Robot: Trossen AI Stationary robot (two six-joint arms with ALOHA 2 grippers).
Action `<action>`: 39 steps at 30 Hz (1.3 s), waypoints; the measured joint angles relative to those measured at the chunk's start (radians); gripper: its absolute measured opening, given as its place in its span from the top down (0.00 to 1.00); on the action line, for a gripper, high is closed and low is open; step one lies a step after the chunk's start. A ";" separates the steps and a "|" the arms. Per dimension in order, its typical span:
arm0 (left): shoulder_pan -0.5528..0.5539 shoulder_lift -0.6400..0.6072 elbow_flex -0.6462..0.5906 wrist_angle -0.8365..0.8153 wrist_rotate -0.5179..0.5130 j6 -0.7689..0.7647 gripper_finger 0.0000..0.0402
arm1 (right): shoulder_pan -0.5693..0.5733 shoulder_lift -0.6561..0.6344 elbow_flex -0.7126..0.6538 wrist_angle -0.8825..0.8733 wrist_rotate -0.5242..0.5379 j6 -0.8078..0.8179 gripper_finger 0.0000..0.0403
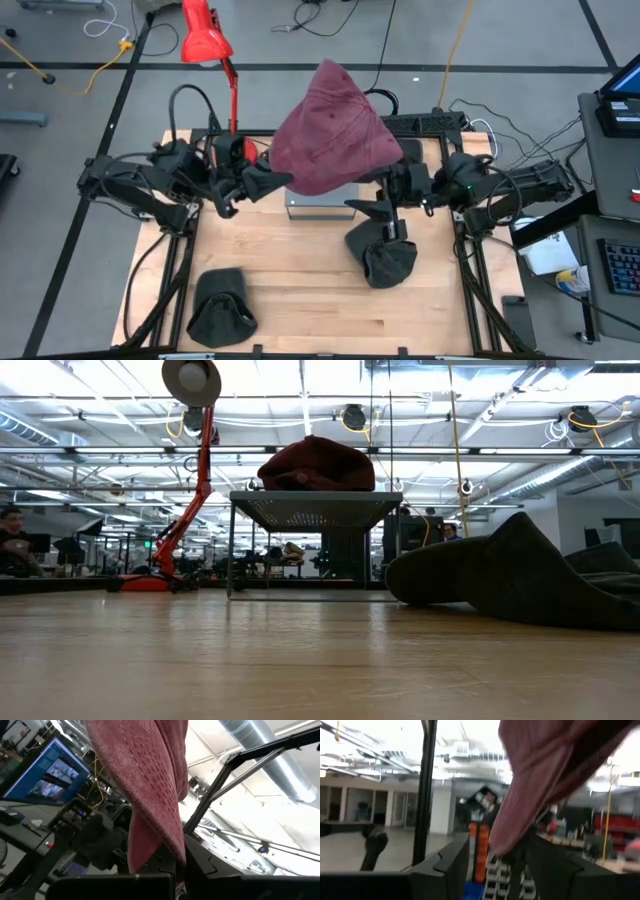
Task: Pick & Place hat
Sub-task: Stack the red cap on top of the red caps on the shelf
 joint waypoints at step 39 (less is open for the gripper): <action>0.076 -0.360 0.000 -0.666 0.302 -0.197 0.98 | 0.003 -0.009 0.000 -0.245 0.037 -0.170 0.52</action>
